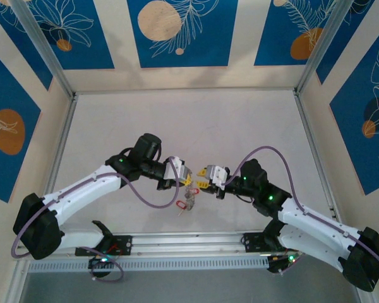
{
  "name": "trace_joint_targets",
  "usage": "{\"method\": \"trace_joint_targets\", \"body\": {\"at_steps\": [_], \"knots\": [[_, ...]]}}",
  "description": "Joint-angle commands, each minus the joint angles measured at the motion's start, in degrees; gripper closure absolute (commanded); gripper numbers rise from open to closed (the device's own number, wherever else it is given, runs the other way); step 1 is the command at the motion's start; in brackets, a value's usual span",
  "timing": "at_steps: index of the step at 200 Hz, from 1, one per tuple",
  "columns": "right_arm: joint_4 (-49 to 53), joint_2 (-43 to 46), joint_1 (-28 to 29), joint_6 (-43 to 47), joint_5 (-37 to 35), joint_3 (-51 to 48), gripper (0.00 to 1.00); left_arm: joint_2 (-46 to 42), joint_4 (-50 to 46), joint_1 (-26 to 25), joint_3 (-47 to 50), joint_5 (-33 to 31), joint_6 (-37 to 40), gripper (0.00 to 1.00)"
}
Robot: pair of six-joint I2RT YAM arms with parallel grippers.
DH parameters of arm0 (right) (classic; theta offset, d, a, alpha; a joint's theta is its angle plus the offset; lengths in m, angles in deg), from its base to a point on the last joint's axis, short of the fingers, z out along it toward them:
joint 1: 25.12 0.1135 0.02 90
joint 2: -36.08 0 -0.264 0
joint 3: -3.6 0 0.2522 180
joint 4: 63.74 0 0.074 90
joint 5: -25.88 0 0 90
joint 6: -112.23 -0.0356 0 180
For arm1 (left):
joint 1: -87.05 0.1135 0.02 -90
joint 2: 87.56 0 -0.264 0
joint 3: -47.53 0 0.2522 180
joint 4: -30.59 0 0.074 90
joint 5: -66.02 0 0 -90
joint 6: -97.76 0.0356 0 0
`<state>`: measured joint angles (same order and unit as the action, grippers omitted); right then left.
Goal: Put the keys on the keyring
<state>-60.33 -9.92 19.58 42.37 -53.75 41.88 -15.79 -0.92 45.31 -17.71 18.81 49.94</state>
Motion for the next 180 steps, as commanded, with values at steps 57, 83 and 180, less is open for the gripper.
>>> {"method": "trace_joint_targets", "body": {"at_steps": [57, 83, 180], "knots": [[-2.11, -4.77, -4.38, -1.07, 10.41, -4.52, 0.55, -2.47, -2.2, 0.32, -1.4, 3.39, 3.75, 1.0], [-4.1, -6.91, -5.07, -2.26, 15.92, -3.71, 0.51, -2.32, -5.44, 0.27, -2.51, 5.35, 6.37, 1.0], [-9.61, -14.94, -2.53, -4.97, 24.87, -0.7, 0.49, -4.27, -6.86, 0.26, -2.53, 7.17, 8.89, 1.0]]}}
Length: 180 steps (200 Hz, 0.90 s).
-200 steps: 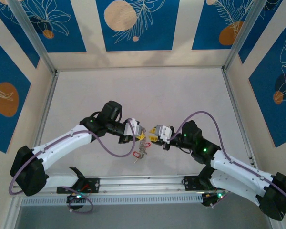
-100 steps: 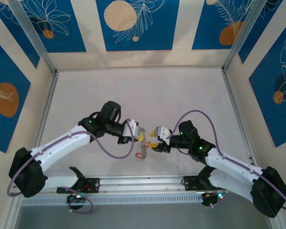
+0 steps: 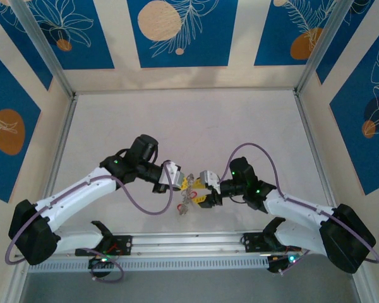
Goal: Put the keys on the keyring
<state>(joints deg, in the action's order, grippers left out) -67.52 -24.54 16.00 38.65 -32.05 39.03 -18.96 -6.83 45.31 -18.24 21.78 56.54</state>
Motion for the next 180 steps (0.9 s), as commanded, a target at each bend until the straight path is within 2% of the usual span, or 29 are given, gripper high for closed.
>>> {"method": "trace_joint_targets", "body": {"at_steps": [1, 21, 40, 66, 92, 107, 157, 180], "knots": [[-2.46, -0.35, 1.1, -1.33, 3.13, 2.14, 0.49, -1.1, -0.95, 0.3, -2.03, 4.23, 2.33, 1.0], [-4.48, -1.52, 1.91, -1.94, 3.59, 2.02, 0.53, -1.09, -1.34, 0.26, -2.18, 4.54, 2.47, 1.0], [-5.32, -2.26, 2.16, -2.72, 3.37, 2.27, 0.61, -1.39, -1.13, 0.21, -1.96, 4.25, 2.38, 1.0], [-6.08, -2.47, 2.18, -2.9, 3.06, 2.01, 0.79, -1.42, -1.62, 0.17, -2.06, 3.94, 2.55, 1.0], [-3.64, -0.77, 1.73, -2.24, 2.5, 1.85, 0.88, -1.06, -1.76, 0.19, -2.04, 3.12, 2.64, 1.0], [-3.24, 0.37, 0.79, -2.22, 2.46, 1.27, 1.0, -0.99, -1.8, 0.27, -1.98, 2.89, 2.56, 1.0], [1.08, 5.4, -1.22, -1.53, 1.38, 0.92, 1.0, -0.23, -1.25, 0.18, -1.74, 0.78, 1.86, 1.0], [5.99, 7.5, -1.4, 0.5, -2.25, 2.28, 1.0, 0.29, -2.15, 0.25, -2.12, -0.38, 2.2, 1.0]]}}
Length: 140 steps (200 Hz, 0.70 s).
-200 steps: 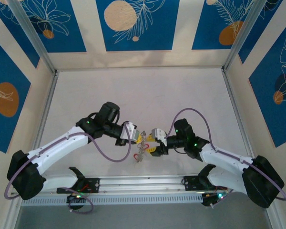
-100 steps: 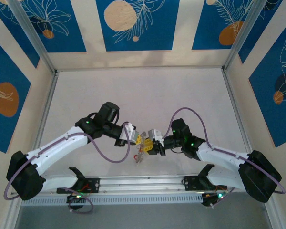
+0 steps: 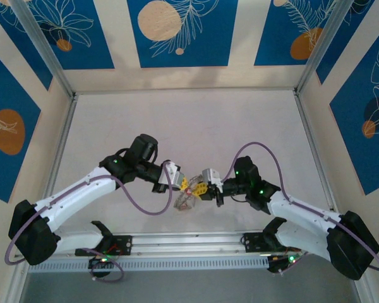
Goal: Put the keys on the keyring
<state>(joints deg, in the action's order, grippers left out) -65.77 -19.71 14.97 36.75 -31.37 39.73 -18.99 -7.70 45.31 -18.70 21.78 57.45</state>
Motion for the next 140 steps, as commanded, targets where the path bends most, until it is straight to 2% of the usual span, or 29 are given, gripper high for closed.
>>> {"method": "trace_joint_targets", "body": {"at_steps": [1, 32, 67, 117, 140], "knots": [[4.48, 2.73, -0.41, 2.51, -3.07, 1.65, 1.0, 0.32, -1.38, 0.25, -1.67, -0.39, 1.28, 1.0], [16.28, 3.93, 0.04, 6.76, -11.07, 6.82, 1.0, 0.88, -1.21, 0.2, -1.71, -1.32, 1.11, 1.0], [23.05, 4.35, 2.61, 10.71, -20.81, 11.38, 1.0, 1.66, -1.86, 0.16, -2.1, -2.73, 0.91, 1.0], [24.85, 4.68, 5.61, 13.61, -24.63, 15.12, 1.0, 2.44, 0.72, 0.17, -1.68, -6.82, -2.74, 1.0], [26.28, 4.24, 7.16, 15.03, -27.08, 16.93, 1.0, 2.36, 4.19, 0.21, -1.03, -10.58, -7.92, 1.0]]}}
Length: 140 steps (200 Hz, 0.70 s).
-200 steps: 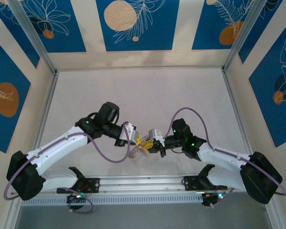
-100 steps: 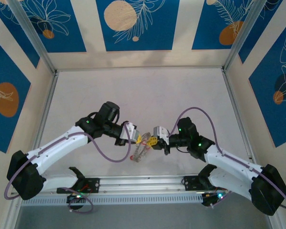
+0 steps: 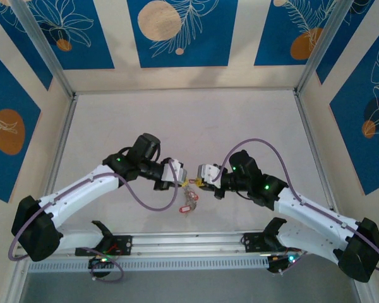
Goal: Put the keys on the keyring
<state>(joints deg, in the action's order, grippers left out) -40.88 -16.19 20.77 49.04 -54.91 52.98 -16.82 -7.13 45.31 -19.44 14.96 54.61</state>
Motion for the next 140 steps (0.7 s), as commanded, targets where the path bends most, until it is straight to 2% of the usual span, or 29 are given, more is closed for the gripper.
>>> {"method": "trace_joint_targets", "body": {"at_steps": [1, 38, 69, 92, 102, 140], "knots": [[1.46, 0.66, 1.47, 2.78, -3.61, 3.72, 1.0, 0.19, 3.78, 0.19, -0.21, -3.9, -5.22, 1.0], [2.57, -0.17, 3.15, 3.51, -6.04, 4.97, 1.0, -0.96, 7.86, 0.16, 1.01, -4.93, -9.06, 1.0], [1.39, -0.74, 3.45, 2.5, -6.75, 4.54, 1.0, -1.61, 8.83, 0.0, 1.66, -4.25, -9.11, 1.0], [0.89, -1.08, 4.45, 2.64, -11.93, 5.63, 1.0, -0.52, 8.24, -0.36, 1.44, -4.23, -8.44, 1.0], [0.23, -1.08, 4.64, 3.62, -14.3, 5.7, 1.0, 0.0, 8.06, -0.37, 1.27, -4.13, -8.48, 0.94], [3.06, -2.93, 4.47, 10.52, -20.95, 9.19, 1.0, 1.21, 8.05, -0.36, 0.85, -6.05, -9.71, 0.79]]}}
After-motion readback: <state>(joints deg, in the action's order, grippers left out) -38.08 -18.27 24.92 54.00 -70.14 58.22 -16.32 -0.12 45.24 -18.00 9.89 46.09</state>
